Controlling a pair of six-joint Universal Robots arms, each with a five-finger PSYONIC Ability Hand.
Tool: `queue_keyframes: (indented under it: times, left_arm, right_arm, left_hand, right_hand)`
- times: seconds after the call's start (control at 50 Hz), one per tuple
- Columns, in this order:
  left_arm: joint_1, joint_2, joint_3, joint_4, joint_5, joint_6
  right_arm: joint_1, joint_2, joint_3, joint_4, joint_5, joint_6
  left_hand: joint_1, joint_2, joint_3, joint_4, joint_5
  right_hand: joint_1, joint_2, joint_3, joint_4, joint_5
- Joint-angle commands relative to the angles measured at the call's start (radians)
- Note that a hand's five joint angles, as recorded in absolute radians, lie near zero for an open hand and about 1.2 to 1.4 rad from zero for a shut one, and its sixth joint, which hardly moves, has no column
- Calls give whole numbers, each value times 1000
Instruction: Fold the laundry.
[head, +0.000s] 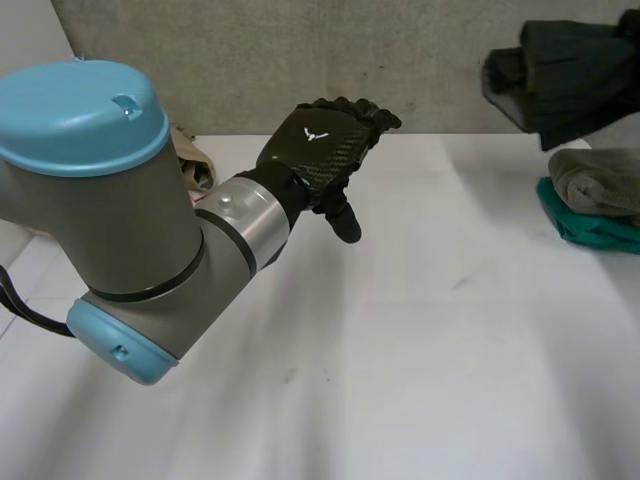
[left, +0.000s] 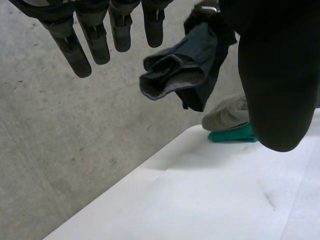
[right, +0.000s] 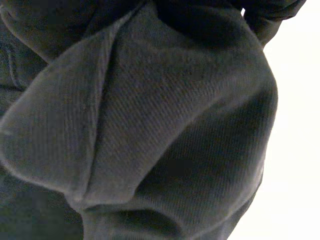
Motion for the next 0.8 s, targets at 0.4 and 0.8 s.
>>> queue_keyframes:
  times: [0.4,0.8]
  left_arm:
    - [-27,-10,-28,2,-2,2]
    - [-85,14,-30,20,1,1]
  right_arm:
    - [-249,449,-141,-185,-235,174]
    - [-412,13,231,-51,-156,44]
  left_hand:
    - [32,26,12,21,0]
    - [17,11,-3,6,-15]
  right_hand:
    - [445,248,231,200,303]
    - [-776,-974,-991,-1022,-919]
